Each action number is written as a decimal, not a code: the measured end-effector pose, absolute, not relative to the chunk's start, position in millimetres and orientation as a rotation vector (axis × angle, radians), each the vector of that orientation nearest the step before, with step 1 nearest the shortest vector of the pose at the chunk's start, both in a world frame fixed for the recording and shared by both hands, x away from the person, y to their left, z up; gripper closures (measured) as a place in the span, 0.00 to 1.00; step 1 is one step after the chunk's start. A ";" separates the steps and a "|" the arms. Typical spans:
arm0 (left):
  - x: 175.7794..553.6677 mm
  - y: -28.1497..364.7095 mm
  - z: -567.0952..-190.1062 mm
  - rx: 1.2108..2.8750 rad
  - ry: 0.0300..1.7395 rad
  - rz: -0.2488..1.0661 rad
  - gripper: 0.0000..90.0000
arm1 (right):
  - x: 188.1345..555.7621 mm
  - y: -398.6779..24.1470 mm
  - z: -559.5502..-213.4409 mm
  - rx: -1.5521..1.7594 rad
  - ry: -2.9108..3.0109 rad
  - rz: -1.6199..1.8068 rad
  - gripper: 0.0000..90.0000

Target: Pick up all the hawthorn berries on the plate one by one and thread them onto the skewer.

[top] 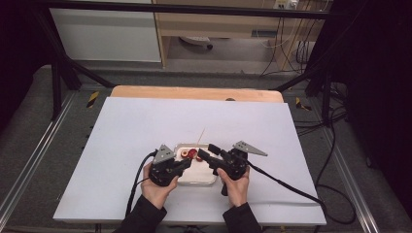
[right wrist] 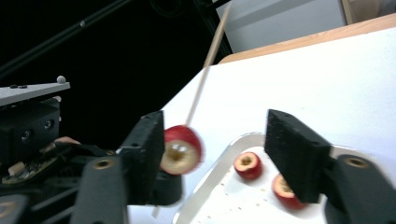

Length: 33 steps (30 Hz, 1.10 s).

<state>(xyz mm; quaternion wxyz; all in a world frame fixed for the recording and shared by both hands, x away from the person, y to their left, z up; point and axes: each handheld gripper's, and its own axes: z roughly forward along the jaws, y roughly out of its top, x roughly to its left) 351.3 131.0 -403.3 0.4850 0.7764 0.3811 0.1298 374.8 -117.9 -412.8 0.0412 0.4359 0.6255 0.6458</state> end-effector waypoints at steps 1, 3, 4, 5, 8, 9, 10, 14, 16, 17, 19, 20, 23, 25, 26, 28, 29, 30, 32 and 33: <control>350.5 136.4 -404.1 1.903 0.926 0.325 0.98 | 374.7 -120.9 -411.4 1.333 1.925 1.963 0.38; 349.2 144.0 -405.5 1.915 0.923 0.335 0.98 | 375.5 -126.8 -409.9 1.321 1.955 1.912 0.31; 348.2 149.4 -406.3 1.922 0.926 0.344 0.98 | 376.1 -129.4 -409.8 1.316 1.977 1.885 0.27; 347.3 153.2 -406.9 1.919 0.929 0.343 0.98 | 376.8 -132.0 -410.3 1.316 2.006 1.839 0.24; 344.0 162.9 -408.8 1.940 0.920 0.351 0.98 | 379.2 -135.5 -413.7 1.309 2.079 1.732 0.16; 342.6 166.0 -410.0 1.946 0.918 0.350 0.98 | 380.0 -136.3 -415.0 1.299 2.112 1.690 0.14; 341.2 169.6 -411.1 1.954 0.914 0.351 0.98 | 380.3 -136.4 -416.3 1.294 2.138 1.652 0.12; 335.3 182.9 -415.0 1.974 0.910 0.352 0.98 | 384.1 -137.5 -420.7 1.269 2.239 1.536 0.08; 332.8 188.7 -416.6 1.979 0.901 0.351 0.98 | 386.2 -138.2 -421.7 1.259 2.274 1.489 0.08; 331.6 191.4 -417.3 1.979 0.902 0.351 0.98 | 387.7 -138.6 -421.9 1.253 2.293 1.466 0.08; 330.0 196.1 -418.3 1.983 0.902 0.350 0.98 | 389.4 -139.5 -421.3 1.254 2.320 1.431 0.08; 329.2 198.8 -419.2 1.981 0.902 0.347 0.98 | 390.5 -139.5 -420.2 1.239 2.339 1.399 0.08; 328.5 202.2 -420.9 1.993 0.894 0.342 0.98 | 395.4 -136.8 -414.8 1.201 2.388 1.319 0.08; 328.2 202.9 -422.0 1.999 0.891 0.338 0.98 | 399.3 -133.7 -410.5 1.185 2.421 1.282 0.08; 328.1 202.9 -422.5 2.000 0.890 0.337 0.98 | 401.4 -132.0 -408.5 1.172 2.439 1.257 0.08; 328.1 203.4 -423.1 2.005 0.886 0.335 0.98 | 406.4 -128.3 -405.0 1.147 2.473 1.204 0.08; 328.1 203.8 -423.2 2.006 0.884 0.337 0.98 | 408.4 -126.1 -403.4 1.141 2.491 1.171 0.08; 328.0 204.3 -423.7 2.005 0.885 0.334 0.98 | 410.2 -124.8 -402.5 1.123 2.506 1.147 0.08; 328.1 204.7 -424.6 2.009 0.882 0.332 0.98 | 414.1 -120.0 -400.5 1.091 2.552 1.069 0.08; 328.1 204.8 -425.1 2.011 0.883 0.329 0.98 | 415.6 -117.5 -400.3 1.073 2.571 1.039 0.08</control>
